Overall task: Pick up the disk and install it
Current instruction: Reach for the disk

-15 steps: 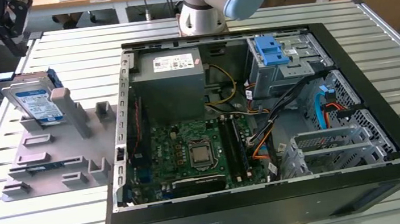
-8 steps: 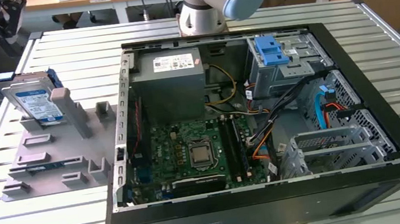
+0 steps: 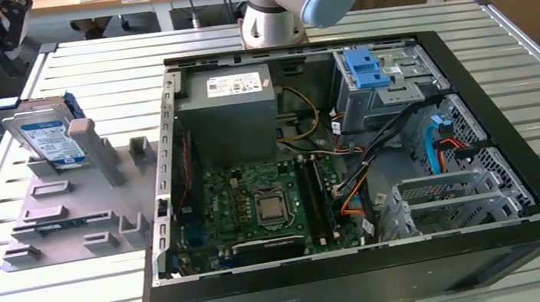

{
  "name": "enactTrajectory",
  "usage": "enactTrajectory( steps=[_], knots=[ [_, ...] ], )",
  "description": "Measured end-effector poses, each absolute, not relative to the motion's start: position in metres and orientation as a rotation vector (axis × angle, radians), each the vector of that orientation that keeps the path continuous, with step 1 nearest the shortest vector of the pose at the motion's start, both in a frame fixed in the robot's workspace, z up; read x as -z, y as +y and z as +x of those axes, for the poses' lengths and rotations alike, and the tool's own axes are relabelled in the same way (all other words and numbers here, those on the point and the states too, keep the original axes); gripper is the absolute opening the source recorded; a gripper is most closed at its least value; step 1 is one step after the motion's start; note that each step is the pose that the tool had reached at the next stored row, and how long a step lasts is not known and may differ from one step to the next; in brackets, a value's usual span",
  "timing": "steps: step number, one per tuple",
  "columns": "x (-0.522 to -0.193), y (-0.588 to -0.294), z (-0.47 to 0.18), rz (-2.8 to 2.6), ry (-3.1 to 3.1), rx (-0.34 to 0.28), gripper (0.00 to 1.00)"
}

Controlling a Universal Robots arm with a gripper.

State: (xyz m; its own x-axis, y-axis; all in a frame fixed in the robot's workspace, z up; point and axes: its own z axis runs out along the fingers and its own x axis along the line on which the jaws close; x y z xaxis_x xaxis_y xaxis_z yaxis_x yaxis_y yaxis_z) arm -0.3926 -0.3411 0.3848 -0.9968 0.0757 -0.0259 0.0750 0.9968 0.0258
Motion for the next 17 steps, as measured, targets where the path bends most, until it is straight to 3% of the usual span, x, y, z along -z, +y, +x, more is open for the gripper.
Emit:
enactTrajectory(
  steps=[17],
  knots=[
    [-0.3845,-0.3409,-0.3975,0.118,3.112,-0.039,0.11]
  ],
)
